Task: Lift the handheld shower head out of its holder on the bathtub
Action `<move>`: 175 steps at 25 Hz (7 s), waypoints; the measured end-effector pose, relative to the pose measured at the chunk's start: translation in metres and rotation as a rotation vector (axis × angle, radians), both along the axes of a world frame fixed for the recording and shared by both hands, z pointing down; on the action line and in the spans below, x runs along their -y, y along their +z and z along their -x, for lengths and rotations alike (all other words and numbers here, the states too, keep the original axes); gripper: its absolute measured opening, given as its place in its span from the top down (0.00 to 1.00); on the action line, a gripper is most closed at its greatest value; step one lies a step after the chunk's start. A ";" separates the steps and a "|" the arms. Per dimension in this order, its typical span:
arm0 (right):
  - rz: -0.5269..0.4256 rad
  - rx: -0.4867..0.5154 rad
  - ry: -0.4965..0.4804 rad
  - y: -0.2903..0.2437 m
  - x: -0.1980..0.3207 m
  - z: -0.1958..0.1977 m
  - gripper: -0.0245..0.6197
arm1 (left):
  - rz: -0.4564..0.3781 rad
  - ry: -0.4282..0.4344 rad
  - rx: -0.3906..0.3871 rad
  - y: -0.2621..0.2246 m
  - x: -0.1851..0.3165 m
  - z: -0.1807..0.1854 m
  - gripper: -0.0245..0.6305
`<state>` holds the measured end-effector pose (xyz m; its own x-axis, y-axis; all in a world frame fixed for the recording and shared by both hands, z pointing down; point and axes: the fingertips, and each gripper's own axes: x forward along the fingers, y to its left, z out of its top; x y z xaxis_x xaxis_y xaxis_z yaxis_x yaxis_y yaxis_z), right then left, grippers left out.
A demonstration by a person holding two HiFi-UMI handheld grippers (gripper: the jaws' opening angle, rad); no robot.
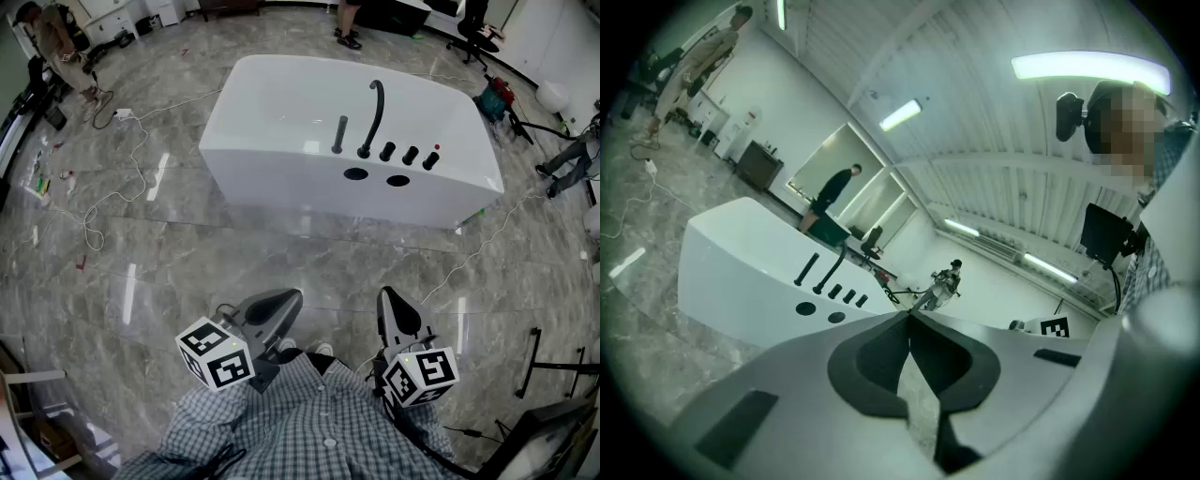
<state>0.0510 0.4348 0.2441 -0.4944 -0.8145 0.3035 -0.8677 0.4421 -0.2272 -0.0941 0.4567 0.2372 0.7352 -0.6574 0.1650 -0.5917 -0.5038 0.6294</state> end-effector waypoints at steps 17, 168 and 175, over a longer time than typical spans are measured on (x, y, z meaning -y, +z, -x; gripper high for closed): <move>0.013 0.034 0.035 0.002 -0.003 -0.009 0.94 | -0.044 0.054 0.080 0.000 -0.006 -0.015 0.95; 0.248 0.000 -0.014 0.140 0.565 -0.037 0.93 | 0.087 0.061 0.324 0.175 0.587 -0.024 0.95; 0.287 0.004 0.017 0.163 0.568 -0.048 0.93 | 0.099 0.081 0.367 0.216 0.598 -0.034 0.95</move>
